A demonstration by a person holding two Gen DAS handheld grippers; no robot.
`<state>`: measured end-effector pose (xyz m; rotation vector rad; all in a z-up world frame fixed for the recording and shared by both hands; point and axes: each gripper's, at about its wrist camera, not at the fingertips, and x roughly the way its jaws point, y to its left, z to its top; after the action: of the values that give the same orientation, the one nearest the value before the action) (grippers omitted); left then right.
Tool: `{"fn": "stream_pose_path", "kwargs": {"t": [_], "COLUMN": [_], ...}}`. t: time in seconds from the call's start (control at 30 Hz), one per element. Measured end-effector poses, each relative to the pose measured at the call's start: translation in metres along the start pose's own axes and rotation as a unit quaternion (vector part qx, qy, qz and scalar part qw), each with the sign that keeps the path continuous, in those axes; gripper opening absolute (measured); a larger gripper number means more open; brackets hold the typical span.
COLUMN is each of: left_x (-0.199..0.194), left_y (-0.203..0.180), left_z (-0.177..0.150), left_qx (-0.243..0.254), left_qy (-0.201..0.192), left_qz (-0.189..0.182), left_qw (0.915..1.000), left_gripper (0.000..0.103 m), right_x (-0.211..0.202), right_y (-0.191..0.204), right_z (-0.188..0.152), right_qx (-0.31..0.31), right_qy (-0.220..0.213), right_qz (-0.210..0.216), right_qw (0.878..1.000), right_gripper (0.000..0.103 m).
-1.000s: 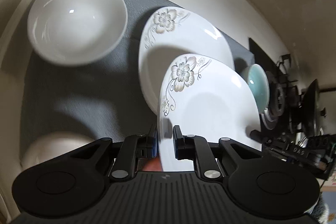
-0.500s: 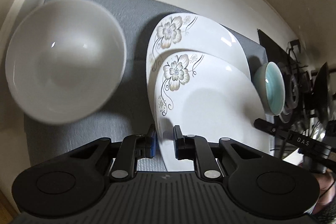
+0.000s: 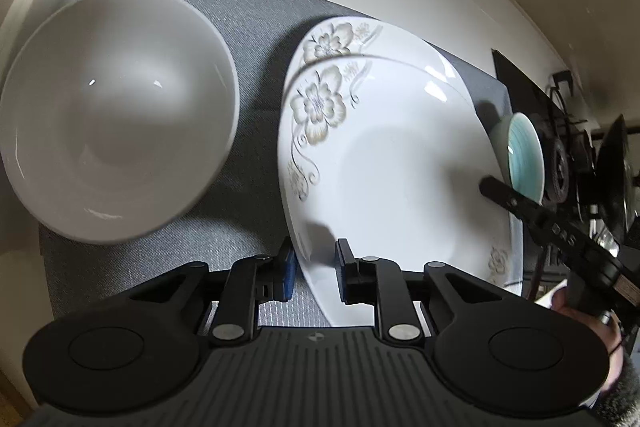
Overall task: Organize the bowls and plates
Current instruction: 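Carry the floral plate onto the other floral plate and open the left tool, then move the right tool to the rim of the brown plate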
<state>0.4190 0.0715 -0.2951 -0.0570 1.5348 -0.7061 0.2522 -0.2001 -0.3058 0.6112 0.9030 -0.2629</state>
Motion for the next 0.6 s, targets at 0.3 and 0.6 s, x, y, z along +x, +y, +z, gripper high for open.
{"fn": "stream_pose_path", "kwargs": {"t": [0.3,0.6], "left_x": [-0.007,-0.015], "left_y": [-0.008,-0.012], "left_z": [-0.024,-0.014], "left_qx": [0.029,0.060], "left_qy": [-0.008,-0.041], "left_qz": [-0.022,0.002], "left_qw": [0.9993,0.9974], "left_gripper": [0.021,0.020], "right_x": [-0.005,-0.024], "right_y": [-0.003,-0.001], "right_z": [-0.012,-0.036], "right_qx": [0.015,0.022], "right_qy": [-0.015,0.022], "right_qz": [-0.006,0.007], "right_qw": [1.000,1.000], "right_gripper": [0.013,0.013]}}
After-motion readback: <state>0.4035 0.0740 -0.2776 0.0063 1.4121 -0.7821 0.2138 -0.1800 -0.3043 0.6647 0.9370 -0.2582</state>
